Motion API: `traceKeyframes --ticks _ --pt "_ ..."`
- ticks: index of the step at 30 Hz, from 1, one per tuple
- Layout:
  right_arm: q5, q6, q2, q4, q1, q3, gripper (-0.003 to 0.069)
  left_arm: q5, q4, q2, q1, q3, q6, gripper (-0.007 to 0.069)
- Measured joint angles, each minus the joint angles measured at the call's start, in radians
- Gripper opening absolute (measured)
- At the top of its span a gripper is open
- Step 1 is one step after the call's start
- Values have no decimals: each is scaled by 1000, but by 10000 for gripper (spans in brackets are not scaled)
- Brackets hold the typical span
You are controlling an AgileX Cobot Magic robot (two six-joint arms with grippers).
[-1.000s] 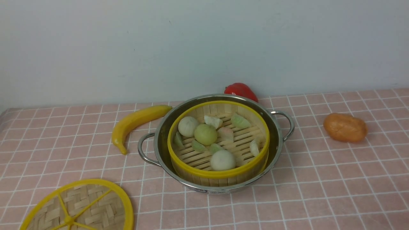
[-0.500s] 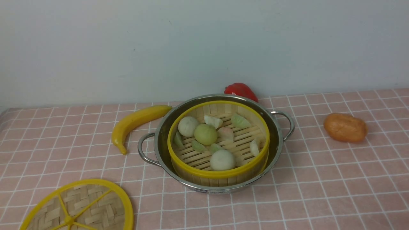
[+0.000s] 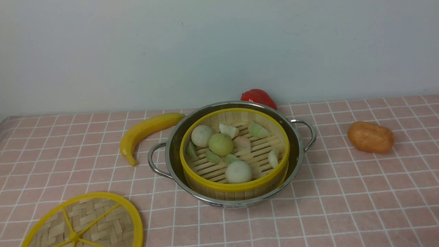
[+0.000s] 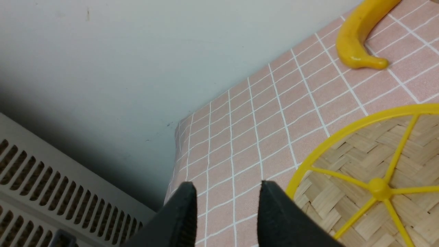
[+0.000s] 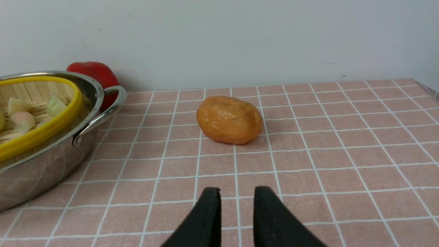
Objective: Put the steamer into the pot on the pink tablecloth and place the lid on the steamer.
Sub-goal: 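Grasp the bamboo steamer lid lying on the table by its centre knob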
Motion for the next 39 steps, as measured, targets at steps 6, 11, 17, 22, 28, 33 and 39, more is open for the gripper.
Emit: traceKeyframes --ticks 6,11,17,22,28,33,39 --pt "0 0 0 1 0 1 190 0 0 0 0 0 0 243" --pt "0 0 0 2 0 1 209 -50 -186 0 0 0 -61 243" --pt "0 0 0 2 0 1 228 -193 -663 0 0 0 -212 243" --pt "0 0 0 2 0 1 237 -305 -964 0 0 0 -253 243" --pt "0 -1 0 2 0 1 240 -124 -1044 159 0 -120 -266 243" --pt "0 0 0 2 0 1 240 214 -909 419 0 -342 -216 243" --pt "0 0 0 2 0 1 240 548 -543 695 0 -566 -175 243"
